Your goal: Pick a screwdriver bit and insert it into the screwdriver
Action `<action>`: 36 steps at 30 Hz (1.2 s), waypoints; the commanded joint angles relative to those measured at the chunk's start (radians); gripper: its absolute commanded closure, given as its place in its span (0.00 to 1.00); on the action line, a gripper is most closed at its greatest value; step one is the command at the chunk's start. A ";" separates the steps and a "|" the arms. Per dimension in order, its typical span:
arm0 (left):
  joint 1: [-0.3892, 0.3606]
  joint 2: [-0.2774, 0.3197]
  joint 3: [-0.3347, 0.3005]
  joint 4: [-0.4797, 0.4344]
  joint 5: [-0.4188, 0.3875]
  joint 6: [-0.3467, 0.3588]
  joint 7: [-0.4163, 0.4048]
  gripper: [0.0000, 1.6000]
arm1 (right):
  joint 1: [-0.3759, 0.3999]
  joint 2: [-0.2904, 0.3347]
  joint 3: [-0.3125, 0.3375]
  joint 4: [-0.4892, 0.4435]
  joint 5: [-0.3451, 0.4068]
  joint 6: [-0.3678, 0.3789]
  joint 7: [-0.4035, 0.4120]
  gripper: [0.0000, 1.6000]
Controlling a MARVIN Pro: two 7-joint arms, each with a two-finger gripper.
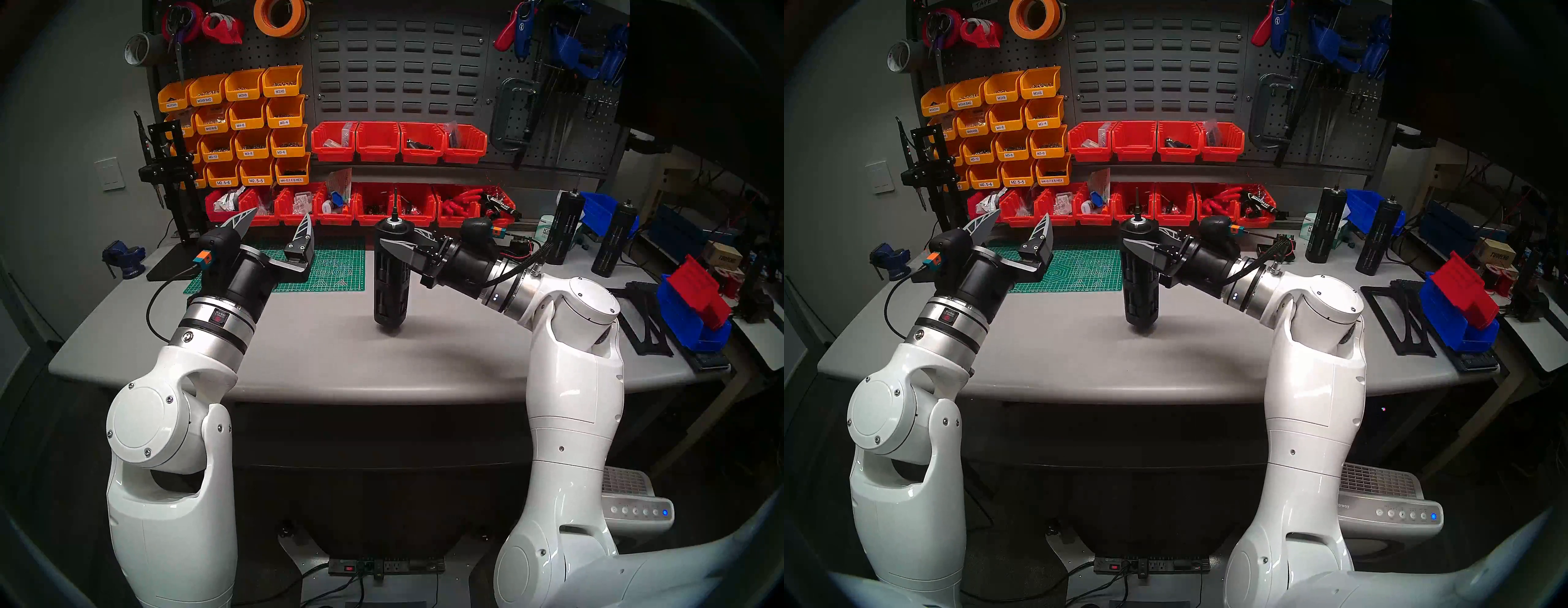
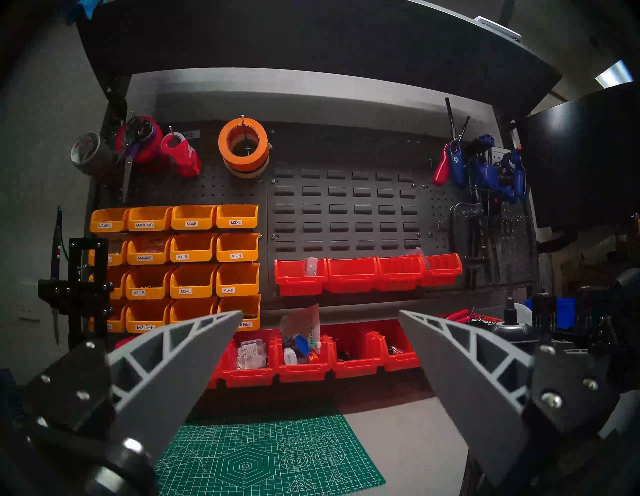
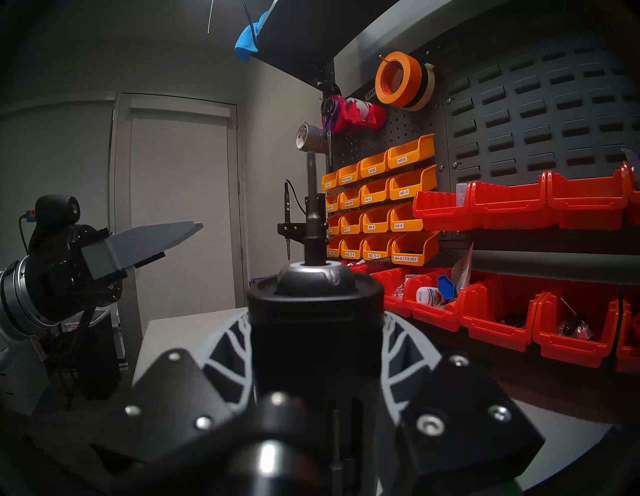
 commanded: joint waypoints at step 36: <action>0.002 0.000 0.007 -0.032 -0.011 -0.057 0.011 0.00 | -0.017 0.010 -0.032 -0.032 0.035 -0.013 0.008 1.00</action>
